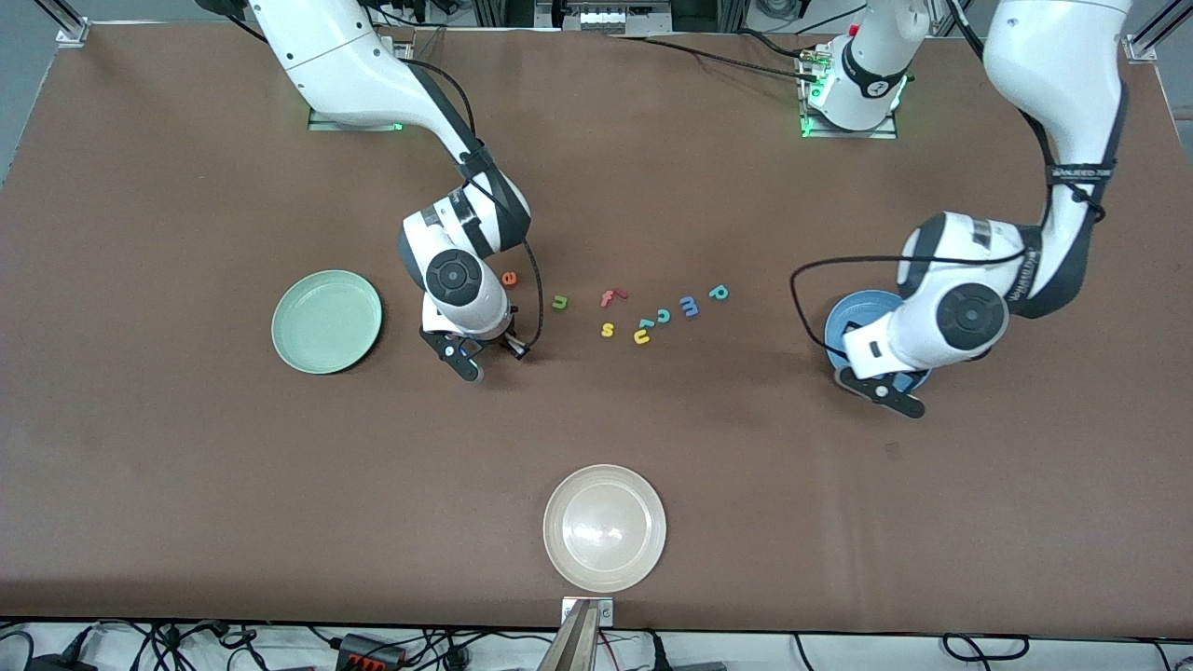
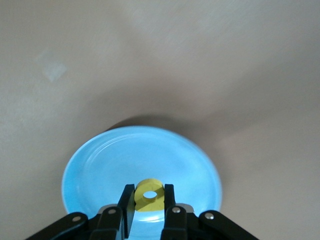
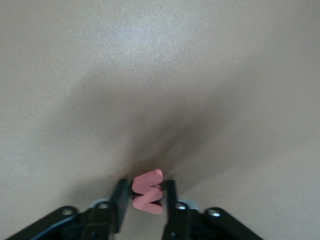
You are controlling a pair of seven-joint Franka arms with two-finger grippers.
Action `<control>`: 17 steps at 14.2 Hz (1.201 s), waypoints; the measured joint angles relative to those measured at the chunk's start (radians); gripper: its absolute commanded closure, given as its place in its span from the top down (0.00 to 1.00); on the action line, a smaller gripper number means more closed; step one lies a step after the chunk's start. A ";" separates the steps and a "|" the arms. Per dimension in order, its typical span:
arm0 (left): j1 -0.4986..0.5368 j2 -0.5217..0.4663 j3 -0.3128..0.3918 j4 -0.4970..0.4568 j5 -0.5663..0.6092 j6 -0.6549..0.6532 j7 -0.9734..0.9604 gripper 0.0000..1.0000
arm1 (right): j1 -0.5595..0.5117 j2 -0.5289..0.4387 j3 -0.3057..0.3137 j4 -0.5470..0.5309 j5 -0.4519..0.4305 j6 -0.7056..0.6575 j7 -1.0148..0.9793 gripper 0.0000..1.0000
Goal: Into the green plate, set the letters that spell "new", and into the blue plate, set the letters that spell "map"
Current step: 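Place the m on the green plate while the left gripper places the a, then open the right gripper over green plate while the left gripper grasps blue E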
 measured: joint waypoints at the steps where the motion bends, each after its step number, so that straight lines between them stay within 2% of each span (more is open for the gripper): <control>1: 0.022 0.014 0.000 -0.011 0.000 0.024 0.030 0.23 | 0.000 0.000 -0.001 0.000 -0.001 0.000 -0.009 0.15; 2: 0.037 0.029 0.000 -0.023 0.000 0.047 0.046 0.44 | 0.000 -0.001 -0.003 0.000 -0.001 0.000 -0.025 0.15; 3: 0.044 0.040 0.000 -0.033 0.000 0.062 0.052 0.99 | -0.001 -0.005 -0.008 0.001 -0.001 -0.001 -0.045 0.15; 6: 0.046 0.049 -0.007 -0.043 0.000 0.071 0.053 1.00 | -0.008 -0.041 -0.052 0.007 -0.003 -0.070 -0.145 0.15; 8: 0.045 0.038 -0.033 -0.041 0.000 0.055 0.053 1.00 | -0.014 -0.080 -0.124 0.007 -0.003 -0.180 -0.282 0.15; 11: 0.043 0.000 -0.143 -0.036 0.000 0.006 -0.004 1.00 | -0.064 -0.125 -0.207 -0.035 -0.003 -0.262 -0.498 0.15; 14: 0.030 -0.021 -0.271 -0.037 0.000 -0.015 -0.310 1.00 | -0.161 -0.176 -0.223 -0.134 -0.003 -0.262 -0.690 0.15; 17: 0.014 0.005 -0.352 -0.046 0.000 -0.003 -0.634 1.00 | -0.223 -0.223 -0.225 -0.206 -0.003 -0.261 -0.779 0.16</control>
